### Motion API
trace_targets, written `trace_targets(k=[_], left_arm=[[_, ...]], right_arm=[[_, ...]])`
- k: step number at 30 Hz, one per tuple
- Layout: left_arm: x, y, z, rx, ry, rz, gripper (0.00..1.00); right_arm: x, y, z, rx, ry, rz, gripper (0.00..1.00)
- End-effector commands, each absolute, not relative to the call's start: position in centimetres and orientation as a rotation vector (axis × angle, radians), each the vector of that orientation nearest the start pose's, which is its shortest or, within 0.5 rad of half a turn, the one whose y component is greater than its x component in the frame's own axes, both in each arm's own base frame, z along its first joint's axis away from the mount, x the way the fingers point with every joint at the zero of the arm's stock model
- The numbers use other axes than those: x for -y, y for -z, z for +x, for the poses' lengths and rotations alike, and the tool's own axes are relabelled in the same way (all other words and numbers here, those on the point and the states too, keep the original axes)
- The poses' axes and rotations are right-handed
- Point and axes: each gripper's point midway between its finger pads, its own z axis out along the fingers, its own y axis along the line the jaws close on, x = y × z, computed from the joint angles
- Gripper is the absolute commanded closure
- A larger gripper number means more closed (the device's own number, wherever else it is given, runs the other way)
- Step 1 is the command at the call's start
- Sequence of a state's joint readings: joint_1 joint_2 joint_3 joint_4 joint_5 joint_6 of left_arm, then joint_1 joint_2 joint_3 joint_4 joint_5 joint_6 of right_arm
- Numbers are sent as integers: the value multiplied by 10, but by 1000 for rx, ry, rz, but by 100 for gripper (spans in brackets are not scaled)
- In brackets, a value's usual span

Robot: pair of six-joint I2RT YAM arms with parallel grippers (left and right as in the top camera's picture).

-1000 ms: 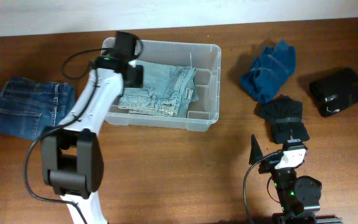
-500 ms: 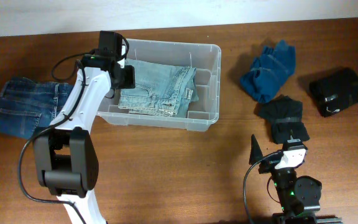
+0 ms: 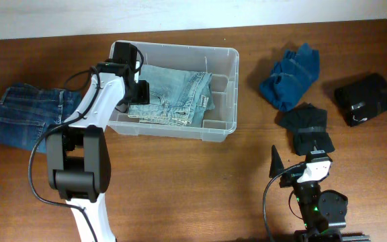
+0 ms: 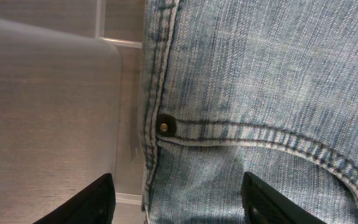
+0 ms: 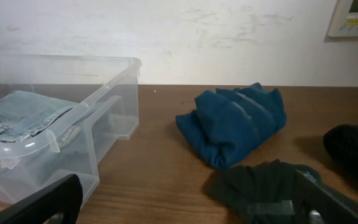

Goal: Pack container
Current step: 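Push the jeans' edge down along the bin's left wall with the left gripper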

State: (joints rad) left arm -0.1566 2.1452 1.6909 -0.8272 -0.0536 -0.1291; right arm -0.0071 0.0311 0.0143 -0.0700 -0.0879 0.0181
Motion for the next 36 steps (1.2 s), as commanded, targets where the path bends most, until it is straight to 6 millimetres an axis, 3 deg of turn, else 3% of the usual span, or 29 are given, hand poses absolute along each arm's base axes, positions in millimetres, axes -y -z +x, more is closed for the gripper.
trace_targets(k=[1, 7, 9, 19, 28, 36], left_arm=[[67, -47, 478, -2846, 6, 8, 37], [67, -47, 478, -2846, 7, 9, 89], [67, -47, 478, -2846, 7, 9, 99], [68, -52, 482, -2832, 8, 8, 99], [69, -98, 499, -2775, 8, 4, 99], [55, -105, 499, -2771, -102, -15, 99]], right_arm=[[-11, -153, 247, -1661, -69, -39, 2], [-11, -153, 247, -1661, -69, -39, 2], [-11, -153, 247, -1661, -69, -39, 2], [-11, -153, 247, -1661, -69, -39, 2], [-11, -153, 247, -1661, -69, -39, 2], [-11, -153, 247, -1661, -69, -39, 2]])
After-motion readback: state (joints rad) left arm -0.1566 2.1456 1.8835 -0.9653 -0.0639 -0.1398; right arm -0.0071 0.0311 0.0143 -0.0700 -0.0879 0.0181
